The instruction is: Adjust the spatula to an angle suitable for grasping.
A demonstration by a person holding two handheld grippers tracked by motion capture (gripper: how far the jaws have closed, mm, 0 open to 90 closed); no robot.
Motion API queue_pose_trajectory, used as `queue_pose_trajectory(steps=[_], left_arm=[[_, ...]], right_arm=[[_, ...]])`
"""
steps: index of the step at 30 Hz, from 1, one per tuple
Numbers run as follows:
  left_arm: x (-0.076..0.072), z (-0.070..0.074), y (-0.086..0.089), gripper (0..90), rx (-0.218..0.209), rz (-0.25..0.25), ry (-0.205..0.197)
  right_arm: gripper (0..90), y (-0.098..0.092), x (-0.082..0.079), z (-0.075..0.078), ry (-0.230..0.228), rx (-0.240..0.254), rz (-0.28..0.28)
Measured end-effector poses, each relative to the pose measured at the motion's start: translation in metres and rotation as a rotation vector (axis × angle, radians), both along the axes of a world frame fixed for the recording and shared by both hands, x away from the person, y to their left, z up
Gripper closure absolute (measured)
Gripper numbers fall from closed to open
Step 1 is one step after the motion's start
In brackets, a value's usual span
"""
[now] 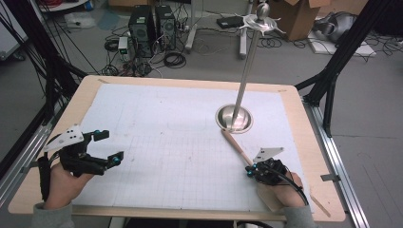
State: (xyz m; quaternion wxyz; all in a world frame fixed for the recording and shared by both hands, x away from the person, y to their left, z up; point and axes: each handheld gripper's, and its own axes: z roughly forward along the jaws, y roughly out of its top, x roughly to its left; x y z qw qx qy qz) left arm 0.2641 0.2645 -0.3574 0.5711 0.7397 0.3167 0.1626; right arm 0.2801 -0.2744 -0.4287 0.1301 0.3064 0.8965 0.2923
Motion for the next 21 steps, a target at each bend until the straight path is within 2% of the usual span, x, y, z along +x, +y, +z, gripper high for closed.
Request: queue_pose_trajectory(steps=[13,21], left_arm=[[0.0,0.0,0.0,1.7,0.001,0.001,-0.001],[0.001,0.0,0.0,1.7,-0.001,-0.001,0.002]], right_arm=[[90.0,-0.014,0.006,0.001,0.004,-0.011,-0.047],[90.0,-0.016,0.006,0.001,0.001,0.001,-0.044]])
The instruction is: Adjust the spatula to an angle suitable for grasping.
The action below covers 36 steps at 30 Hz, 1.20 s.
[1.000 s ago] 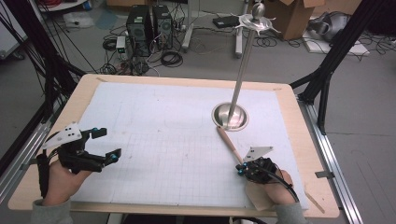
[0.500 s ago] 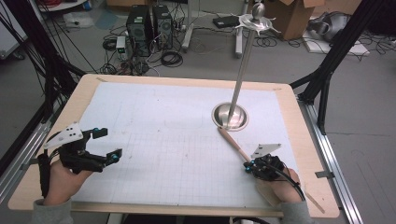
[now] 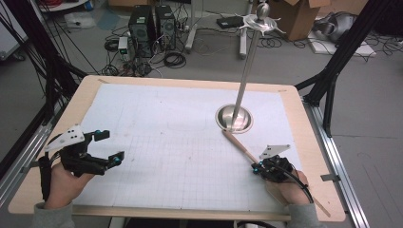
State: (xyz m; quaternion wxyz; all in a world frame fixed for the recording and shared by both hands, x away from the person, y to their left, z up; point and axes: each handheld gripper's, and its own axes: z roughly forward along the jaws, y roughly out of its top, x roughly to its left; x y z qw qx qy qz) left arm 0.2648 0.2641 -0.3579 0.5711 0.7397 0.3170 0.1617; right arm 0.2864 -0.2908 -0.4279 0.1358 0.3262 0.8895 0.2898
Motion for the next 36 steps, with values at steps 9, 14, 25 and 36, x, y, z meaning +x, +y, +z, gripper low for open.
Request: queue_pose_trajectory(steps=[9,14,25,36], left_arm=[[0.0,0.001,0.0,1.7,-0.004,0.002,-0.003],[0.0,0.002,0.002,1.7,-0.007,0.003,-0.006],[-0.001,0.004,0.006,1.7,-0.016,0.013,-0.013],[-0.003,0.007,0.01,1.7,-0.022,0.02,-0.021]], right_arm=[[89.9,-0.004,-0.01,0.024,-0.072,0.086,-0.028],[83.0,-0.002,-0.012,0.039,-0.129,0.107,-0.045],[36.1,-0.001,-0.003,0.05,-0.16,0.194,-0.138],[19.2,-0.011,-0.004,0.059,-0.145,0.254,-0.16]])
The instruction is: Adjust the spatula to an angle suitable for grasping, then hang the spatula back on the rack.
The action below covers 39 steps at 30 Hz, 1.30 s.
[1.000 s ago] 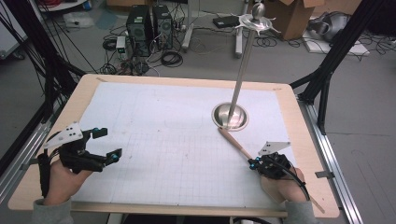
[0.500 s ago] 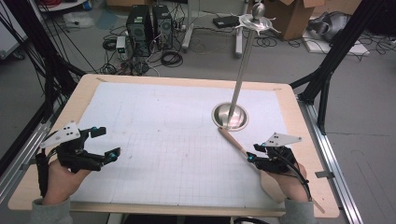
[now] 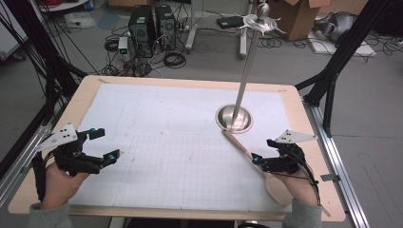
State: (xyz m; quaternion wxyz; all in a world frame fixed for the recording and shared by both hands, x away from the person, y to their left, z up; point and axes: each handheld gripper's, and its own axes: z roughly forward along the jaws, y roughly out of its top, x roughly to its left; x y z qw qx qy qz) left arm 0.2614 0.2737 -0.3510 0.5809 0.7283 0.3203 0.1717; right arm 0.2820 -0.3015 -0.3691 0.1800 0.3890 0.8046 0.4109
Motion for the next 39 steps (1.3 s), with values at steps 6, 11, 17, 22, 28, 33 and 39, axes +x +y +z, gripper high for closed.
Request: queue_pose_trajectory(steps=[6,11,17,22,28,33,39], left_arm=[[0.0,0.001,0.001,1.7,-0.002,-0.003,-0.004],[0.0,0.001,0.001,1.7,-0.004,-0.006,-0.005],[0.002,0.0,-0.001,1.7,-0.004,-0.011,-0.002],[0.002,0.001,-0.005,1.7,-0.002,-0.02,-0.003],[0.002,0.001,-0.007,1.7,0.005,-0.02,-0.007],[0.001,0.001,-0.007,1.7,0.007,-0.019,-0.008],[0.0,0.001,-0.004,1.7,0.0,-0.013,-0.006]], right_arm=[[19.1,-0.004,0.001,-0.005,-0.002,-0.009,0.009],[19.1,-0.007,0.002,-0.009,0.008,-0.014,0.009],[19.1,-0.014,0.002,-0.015,0.032,-0.045,-0.003],[19.2,-0.015,0.001,-0.018,0.038,-0.071,0.002],[19.3,-0.023,0.0,-0.027,0.032,-0.077,-0.004],[19.3,-0.018,0.002,-0.026,0.024,-0.067,0.015],[19.2,-0.006,0.006,-0.028,0.033,-0.091,0.03]])
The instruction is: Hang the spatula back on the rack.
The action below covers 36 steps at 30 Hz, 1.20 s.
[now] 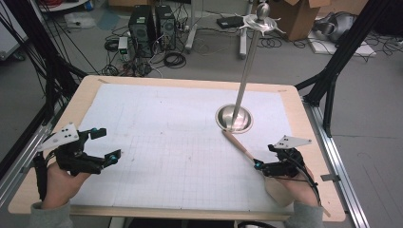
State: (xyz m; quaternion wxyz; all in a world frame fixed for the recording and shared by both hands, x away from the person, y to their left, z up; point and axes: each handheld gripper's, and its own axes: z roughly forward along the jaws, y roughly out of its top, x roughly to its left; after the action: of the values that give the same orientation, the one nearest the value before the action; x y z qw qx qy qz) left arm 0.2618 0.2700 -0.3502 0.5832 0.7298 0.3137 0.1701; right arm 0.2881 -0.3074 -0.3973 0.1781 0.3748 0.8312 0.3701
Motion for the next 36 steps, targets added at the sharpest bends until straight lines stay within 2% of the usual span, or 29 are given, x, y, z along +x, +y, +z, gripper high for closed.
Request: queue_pose_trajectory(steps=[10,22,36], left_arm=[[-0.001,-0.001,0.003,1.7,0.003,0.007,0.005],[0.0,-0.002,0.001,1.7,0.008,0.004,0.009],[0.001,-0.004,-0.001,1.7,0.012,0.004,0.015]], right_arm=[[19.2,0.009,0.008,-0.01,0.032,-0.053,0.005],[19.6,0.013,0.014,-0.021,0.097,-0.099,0.007],[32.4,0.013,0.016,-0.029,0.151,-0.103,0.012]])
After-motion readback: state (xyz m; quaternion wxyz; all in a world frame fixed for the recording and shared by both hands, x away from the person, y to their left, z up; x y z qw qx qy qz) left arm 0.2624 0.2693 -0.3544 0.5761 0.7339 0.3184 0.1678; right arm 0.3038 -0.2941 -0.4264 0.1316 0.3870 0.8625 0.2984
